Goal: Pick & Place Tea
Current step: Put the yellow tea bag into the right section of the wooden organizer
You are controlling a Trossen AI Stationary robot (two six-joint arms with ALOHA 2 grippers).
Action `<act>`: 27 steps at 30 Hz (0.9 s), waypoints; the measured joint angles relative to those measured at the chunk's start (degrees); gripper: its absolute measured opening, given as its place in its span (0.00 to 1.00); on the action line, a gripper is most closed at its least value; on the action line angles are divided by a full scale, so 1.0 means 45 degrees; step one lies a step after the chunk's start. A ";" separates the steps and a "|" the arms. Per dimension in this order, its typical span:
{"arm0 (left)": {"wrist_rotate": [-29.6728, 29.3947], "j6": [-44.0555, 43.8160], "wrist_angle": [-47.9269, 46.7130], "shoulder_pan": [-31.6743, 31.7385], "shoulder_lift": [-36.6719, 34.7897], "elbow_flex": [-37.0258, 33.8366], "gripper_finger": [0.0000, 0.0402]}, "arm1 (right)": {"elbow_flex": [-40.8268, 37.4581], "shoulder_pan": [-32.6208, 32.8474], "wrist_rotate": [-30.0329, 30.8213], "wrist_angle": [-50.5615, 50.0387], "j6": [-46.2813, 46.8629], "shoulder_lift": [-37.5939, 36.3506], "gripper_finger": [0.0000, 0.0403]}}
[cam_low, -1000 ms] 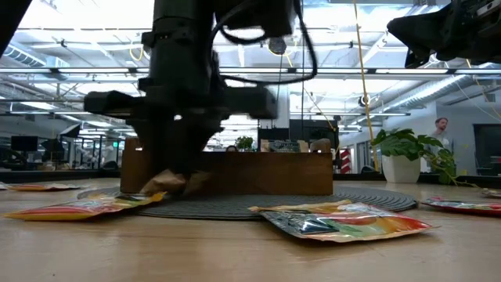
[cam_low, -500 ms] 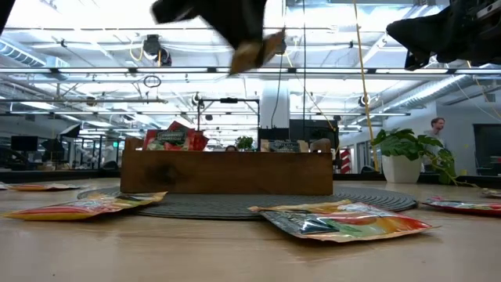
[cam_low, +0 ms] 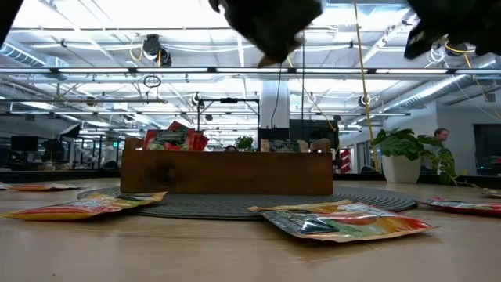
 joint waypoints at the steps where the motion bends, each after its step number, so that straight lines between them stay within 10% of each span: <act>1: -0.0031 0.0269 -0.0002 0.0139 0.0000 -0.0101 0.19 | 0.0158 -0.0050 0.1147 -0.0622 0.0268 0.0147 0.00; 6: -0.0731 0.1677 0.0254 0.0534 -0.0015 -0.0807 0.11 | 0.2156 -0.0659 0.3451 -0.4079 0.1187 0.2241 0.06; 17: -0.1107 0.3307 0.0937 0.0633 -0.0005 -0.1017 0.10 | 0.6087 -0.2546 0.0064 -0.4304 0.3586 0.7783 0.58; 27: -0.1919 0.3998 0.0976 0.0397 -0.0015 -0.1022 0.10 | 0.6462 -0.3793 -0.3517 -0.3001 0.6442 0.8899 0.59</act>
